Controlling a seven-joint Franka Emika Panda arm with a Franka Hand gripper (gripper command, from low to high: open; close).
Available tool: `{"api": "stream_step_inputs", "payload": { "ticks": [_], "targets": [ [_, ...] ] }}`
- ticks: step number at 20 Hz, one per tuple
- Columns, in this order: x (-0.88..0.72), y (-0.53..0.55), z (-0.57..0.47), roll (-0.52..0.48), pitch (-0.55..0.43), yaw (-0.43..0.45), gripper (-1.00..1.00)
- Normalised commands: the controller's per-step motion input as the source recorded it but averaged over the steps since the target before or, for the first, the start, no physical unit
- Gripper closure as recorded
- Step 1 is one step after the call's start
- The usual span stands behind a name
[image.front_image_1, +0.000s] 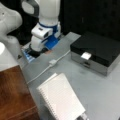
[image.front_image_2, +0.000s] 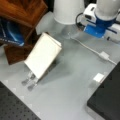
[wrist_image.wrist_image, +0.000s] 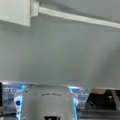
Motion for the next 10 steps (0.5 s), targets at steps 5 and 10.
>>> {"api": "stream_step_inputs", "payload": {
  "ticks": [5,10],
  "targets": [
    [-0.3,0.04,-0.11,0.304,-0.323,-0.087,-1.0],
    [-0.17,0.08,-0.11,0.246,-0.221,-0.091,-1.0]
  ]
}}
